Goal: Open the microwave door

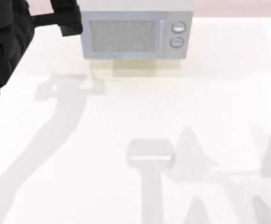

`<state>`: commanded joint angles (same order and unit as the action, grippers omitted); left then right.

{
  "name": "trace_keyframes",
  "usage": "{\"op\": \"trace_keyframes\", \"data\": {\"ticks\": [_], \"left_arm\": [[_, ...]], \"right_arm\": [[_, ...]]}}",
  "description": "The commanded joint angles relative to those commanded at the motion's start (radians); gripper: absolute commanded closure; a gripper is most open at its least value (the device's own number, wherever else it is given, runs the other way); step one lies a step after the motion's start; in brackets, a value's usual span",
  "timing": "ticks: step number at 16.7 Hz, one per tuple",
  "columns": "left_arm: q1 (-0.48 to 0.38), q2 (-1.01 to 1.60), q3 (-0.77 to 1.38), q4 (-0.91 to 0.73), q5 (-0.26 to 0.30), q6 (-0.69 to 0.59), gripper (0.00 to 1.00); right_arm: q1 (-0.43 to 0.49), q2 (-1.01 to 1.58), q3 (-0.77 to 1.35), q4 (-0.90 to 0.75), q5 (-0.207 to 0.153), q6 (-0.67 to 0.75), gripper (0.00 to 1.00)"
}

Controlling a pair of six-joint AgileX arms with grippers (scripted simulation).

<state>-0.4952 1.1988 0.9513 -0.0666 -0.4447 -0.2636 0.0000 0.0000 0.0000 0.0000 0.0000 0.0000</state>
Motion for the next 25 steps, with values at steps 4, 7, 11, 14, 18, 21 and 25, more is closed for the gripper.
{"op": "trace_keyframes", "data": {"ticks": [4,7,11,14,18,21,25], "left_arm": [[-0.15,0.397,0.289,-0.018,-0.132,-0.083,0.0],[-0.242,0.625,0.453,-0.039,-0.212,-0.127,0.0],[-0.318,0.802,0.583,-0.062,-0.278,-0.161,0.0],[-0.331,0.831,0.607,-0.066,-0.29,-0.167,0.0],[-0.327,0.829,0.603,-0.066,-0.287,-0.166,0.0],[-0.311,0.871,0.644,-0.053,-0.272,-0.15,0.0],[-0.251,1.008,0.768,-0.016,-0.22,-0.108,0.0]], "right_arm": [[0.0,0.0,0.0,0.0,0.0,0.0,0.0],[0.0,0.0,0.0,0.0,0.0,0.0,0.0],[0.0,0.0,0.0,0.0,0.0,0.0,0.0],[0.0,0.0,0.0,0.0,0.0,0.0,0.0],[0.0,0.0,0.0,0.0,0.0,0.0,0.0],[0.0,0.0,0.0,0.0,0.0,0.0,0.0],[0.0,0.0,0.0,0.0,0.0,0.0,0.0]]}}
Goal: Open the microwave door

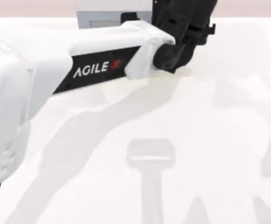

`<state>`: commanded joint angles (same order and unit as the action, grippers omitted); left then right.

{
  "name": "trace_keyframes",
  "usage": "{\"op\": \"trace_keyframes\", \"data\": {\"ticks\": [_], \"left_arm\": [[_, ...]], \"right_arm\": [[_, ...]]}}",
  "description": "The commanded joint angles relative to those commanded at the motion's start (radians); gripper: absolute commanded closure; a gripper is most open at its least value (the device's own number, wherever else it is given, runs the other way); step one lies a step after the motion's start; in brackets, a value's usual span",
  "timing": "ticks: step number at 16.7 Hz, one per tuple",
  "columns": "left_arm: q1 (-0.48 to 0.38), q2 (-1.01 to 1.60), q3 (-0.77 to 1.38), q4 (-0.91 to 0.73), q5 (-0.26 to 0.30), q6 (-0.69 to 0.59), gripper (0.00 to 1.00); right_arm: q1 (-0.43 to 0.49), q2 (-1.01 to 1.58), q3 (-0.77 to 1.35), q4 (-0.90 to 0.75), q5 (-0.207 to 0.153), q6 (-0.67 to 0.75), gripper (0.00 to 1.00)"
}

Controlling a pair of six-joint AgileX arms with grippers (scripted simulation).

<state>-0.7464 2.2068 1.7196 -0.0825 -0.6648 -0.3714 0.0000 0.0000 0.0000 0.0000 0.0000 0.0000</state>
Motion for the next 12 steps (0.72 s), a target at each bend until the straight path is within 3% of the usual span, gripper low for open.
{"op": "trace_keyframes", "data": {"ticks": [6,12], "left_arm": [[0.028,0.051,0.05,0.016,0.024,0.019,0.0],[0.028,0.051,0.05,0.016,0.024,0.019,0.45]], "right_arm": [[0.0,0.0,0.0,0.0,0.0,0.0,0.0],[0.0,0.0,0.0,0.0,0.0,0.0,0.0]]}}
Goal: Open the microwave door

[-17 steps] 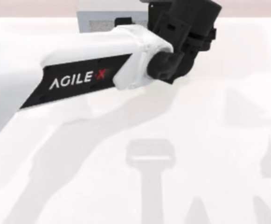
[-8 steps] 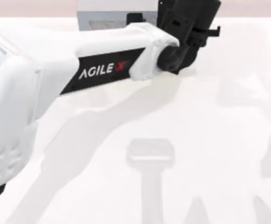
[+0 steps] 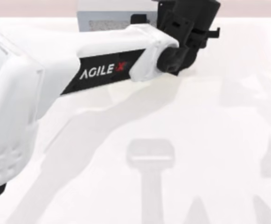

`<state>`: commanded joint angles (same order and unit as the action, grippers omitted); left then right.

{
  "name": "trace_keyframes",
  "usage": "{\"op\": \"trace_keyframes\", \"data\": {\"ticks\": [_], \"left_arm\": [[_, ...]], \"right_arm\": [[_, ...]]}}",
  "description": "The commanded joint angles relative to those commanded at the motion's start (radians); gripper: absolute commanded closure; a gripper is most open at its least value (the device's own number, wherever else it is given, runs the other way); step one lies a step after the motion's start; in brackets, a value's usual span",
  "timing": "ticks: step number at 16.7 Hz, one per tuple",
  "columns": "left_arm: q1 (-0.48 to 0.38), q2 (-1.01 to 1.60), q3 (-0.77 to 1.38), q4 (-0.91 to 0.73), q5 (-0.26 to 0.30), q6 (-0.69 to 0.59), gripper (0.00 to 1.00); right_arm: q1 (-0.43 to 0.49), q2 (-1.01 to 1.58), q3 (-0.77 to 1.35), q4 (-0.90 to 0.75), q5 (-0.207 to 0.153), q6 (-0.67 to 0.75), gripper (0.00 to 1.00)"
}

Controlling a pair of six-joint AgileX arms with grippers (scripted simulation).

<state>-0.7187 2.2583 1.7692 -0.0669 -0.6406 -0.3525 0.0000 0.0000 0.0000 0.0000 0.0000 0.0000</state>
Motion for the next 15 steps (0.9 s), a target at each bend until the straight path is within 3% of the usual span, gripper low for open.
{"op": "trace_keyframes", "data": {"ticks": [7,15], "left_arm": [[0.0,0.0,0.0,0.0,0.0,0.0,0.98],[0.0,0.0,0.0,0.0,0.0,0.0,1.0]], "right_arm": [[0.0,0.0,0.0,0.0,0.0,0.0,0.0],[0.0,0.0,0.0,0.0,0.0,0.0,0.0]]}}
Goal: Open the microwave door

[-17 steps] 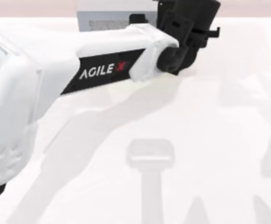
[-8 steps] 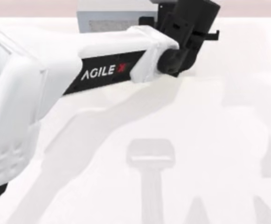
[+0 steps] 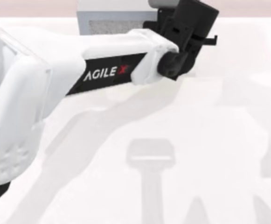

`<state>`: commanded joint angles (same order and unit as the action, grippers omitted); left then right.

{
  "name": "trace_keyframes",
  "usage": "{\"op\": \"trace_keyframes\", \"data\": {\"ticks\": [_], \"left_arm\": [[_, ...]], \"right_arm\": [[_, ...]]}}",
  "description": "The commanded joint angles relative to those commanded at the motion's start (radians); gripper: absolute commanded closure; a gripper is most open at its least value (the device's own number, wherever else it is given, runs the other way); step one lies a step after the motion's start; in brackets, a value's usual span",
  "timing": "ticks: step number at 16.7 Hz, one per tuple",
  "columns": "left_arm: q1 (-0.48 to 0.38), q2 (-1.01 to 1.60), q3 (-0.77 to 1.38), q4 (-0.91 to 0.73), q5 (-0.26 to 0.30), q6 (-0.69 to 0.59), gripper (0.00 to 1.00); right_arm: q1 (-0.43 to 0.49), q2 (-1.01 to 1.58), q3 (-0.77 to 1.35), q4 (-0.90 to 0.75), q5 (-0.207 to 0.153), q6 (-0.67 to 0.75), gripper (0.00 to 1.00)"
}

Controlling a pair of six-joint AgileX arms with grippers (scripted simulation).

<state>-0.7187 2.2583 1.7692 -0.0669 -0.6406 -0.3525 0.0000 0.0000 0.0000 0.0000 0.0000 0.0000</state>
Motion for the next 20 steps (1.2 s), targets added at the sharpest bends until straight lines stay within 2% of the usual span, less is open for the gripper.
{"op": "trace_keyframes", "data": {"ticks": [1,4,7,10,16,20], "left_arm": [[-0.055,-0.017,-0.052,-0.012,-0.001,0.002,1.0],[-0.053,0.003,-0.018,-0.046,0.007,-0.007,1.0],[-0.046,0.067,0.109,-0.173,0.037,-0.039,1.0],[-0.034,0.155,0.322,-0.393,0.085,-0.084,1.0],[0.003,0.321,0.82,-0.958,0.213,-0.188,1.0],[0.028,0.393,1.053,-1.211,0.29,-0.241,1.0]], "right_arm": [[0.0,0.0,0.0,0.0,0.0,0.0,0.0],[0.0,0.0,0.0,0.0,0.0,0.0,0.0],[0.0,0.0,0.0,0.0,0.0,0.0,0.0],[0.0,0.0,0.0,0.0,0.0,0.0,0.0],[0.0,0.0,0.0,0.0,0.0,0.0,0.0],[0.0,0.0,0.0,0.0,0.0,0.0,0.0]]}}
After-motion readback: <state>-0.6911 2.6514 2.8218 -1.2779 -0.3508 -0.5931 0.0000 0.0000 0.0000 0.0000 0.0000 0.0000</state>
